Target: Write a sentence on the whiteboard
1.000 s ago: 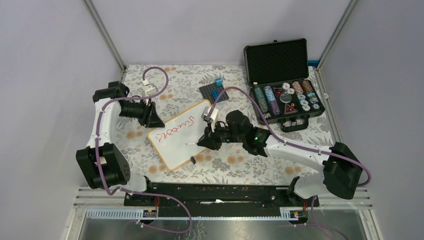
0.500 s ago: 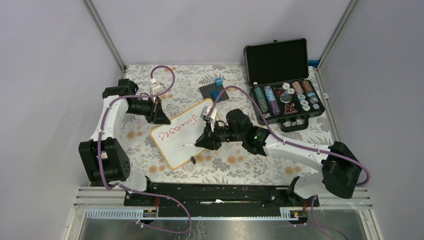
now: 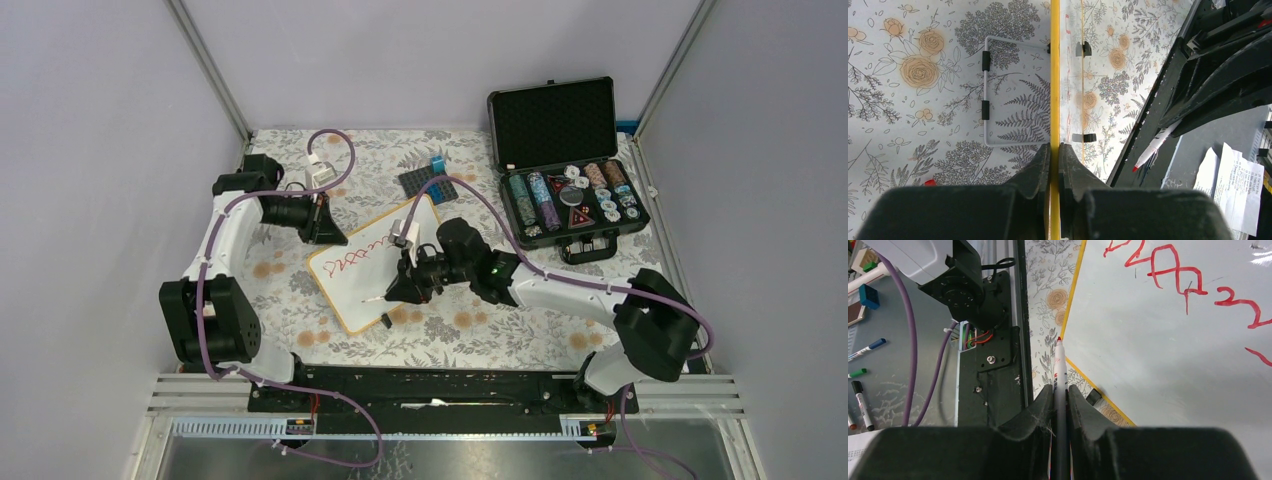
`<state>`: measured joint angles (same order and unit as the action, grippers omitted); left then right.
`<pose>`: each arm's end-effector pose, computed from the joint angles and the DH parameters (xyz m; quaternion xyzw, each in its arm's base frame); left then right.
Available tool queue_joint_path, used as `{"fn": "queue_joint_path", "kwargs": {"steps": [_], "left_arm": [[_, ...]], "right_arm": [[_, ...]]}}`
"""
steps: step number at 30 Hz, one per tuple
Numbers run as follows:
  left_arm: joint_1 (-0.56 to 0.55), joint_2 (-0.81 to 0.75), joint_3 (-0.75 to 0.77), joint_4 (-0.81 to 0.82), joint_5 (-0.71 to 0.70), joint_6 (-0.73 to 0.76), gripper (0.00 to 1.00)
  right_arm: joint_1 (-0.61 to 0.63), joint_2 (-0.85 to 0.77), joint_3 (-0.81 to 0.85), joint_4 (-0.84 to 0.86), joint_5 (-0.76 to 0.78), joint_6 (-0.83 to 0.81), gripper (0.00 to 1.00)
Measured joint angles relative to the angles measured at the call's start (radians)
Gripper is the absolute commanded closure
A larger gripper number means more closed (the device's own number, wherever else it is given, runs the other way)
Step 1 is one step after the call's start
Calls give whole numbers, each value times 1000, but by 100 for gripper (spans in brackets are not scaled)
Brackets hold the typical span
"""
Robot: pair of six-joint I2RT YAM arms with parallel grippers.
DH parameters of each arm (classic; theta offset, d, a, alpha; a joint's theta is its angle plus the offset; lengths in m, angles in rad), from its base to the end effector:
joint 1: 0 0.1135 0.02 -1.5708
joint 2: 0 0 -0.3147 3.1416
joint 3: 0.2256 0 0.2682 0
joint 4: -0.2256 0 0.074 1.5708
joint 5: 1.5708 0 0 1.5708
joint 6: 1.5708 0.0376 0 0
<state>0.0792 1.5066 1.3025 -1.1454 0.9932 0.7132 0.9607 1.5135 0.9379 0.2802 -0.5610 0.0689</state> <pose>0.2903 -0.0086 0.3411 0.3224 0.8139 -0.3994 0.2723 0.1871 0.3026 0.3049 -0.4817 0.6255 0.4753 0.3884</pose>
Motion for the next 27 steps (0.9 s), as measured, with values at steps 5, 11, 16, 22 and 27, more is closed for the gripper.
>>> {"fn": "queue_joint_path", "kwargs": {"steps": [5,11,16,22,27], "left_arm": [[1,-5,-18,34,8,-21,100],[-1,-27,-43,79,13,-61,100],[-10,-47,-60,114,7,-90,100],[-16,-73,-88,160,0,-123,100],[-22,-79,-94,180,-2,-139,100]], "right_arm": [[0,26,0,14,24,5,100],[0,60,2,47,56,16,100],[2,75,2,47,87,16,100],[8,75,2,56,100,18,100],[8,75,2,55,101,18,100]]}}
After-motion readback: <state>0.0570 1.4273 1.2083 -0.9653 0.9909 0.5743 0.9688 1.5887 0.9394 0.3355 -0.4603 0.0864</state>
